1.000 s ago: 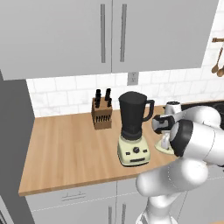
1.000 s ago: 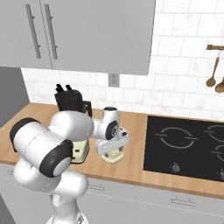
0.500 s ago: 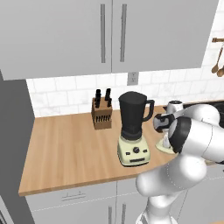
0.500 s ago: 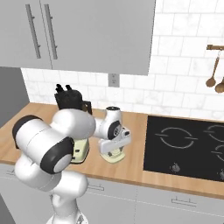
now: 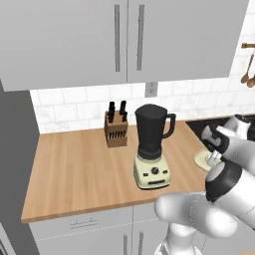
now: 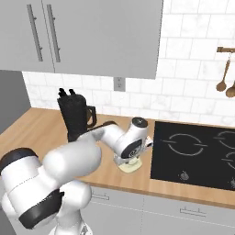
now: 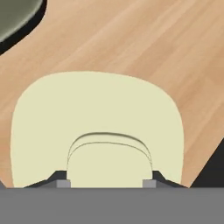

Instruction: Close the lid blender by securely placing the lid on top.

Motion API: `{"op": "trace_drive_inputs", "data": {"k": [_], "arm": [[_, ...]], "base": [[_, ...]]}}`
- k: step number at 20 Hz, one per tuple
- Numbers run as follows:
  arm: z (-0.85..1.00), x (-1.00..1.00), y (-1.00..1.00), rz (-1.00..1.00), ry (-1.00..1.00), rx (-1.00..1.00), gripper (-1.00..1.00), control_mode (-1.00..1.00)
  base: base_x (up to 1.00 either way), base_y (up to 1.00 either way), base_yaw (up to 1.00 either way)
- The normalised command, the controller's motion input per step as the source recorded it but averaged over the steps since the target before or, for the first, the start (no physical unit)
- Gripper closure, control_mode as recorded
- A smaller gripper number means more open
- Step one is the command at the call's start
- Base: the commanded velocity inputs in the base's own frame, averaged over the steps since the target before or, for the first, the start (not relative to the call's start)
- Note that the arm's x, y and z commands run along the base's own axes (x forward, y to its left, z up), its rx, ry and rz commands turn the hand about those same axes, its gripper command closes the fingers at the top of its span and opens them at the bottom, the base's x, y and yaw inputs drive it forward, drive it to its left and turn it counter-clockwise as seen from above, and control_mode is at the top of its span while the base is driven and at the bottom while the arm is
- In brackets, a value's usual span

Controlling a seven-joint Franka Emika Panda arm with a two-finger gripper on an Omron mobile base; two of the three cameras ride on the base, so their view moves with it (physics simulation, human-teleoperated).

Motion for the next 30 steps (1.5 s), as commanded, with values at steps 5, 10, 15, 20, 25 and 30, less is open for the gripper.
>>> {"op": "trace_drive_inputs", "data": {"k": [5, 10, 15, 20, 25, 30], "arm": [[0.98, -0.57, -0.57, 0.00, -0.51, 0.25, 1.00, -1.00], [1.00, -0.42, -0.23, 0.00, -0.45, 0.17, 1.00, -1.00], [1.00, -0.13, 0.02, -0.02, -0.33, 0.03, 1.00, -1.00], [1.00, 0.00, 0.42, -0.06, -0.06, -0.04, 1.00, -1.00], [1.00, 0.02, 0.70, -0.02, 0.12, -0.17, 1.00, -1.00], [1.00, 0.07, 0.84, 0.00, 0.32, -0.23, 1.00, -1.00]], "base": [[0.00, 0.00, 0.00], [0.00, 0.00, 0.00], [0.00, 0.00, 0.00], [0.00, 0.00, 0.00], [0.00, 0.00, 0.00], [0.00, 0.00, 0.00]]}}
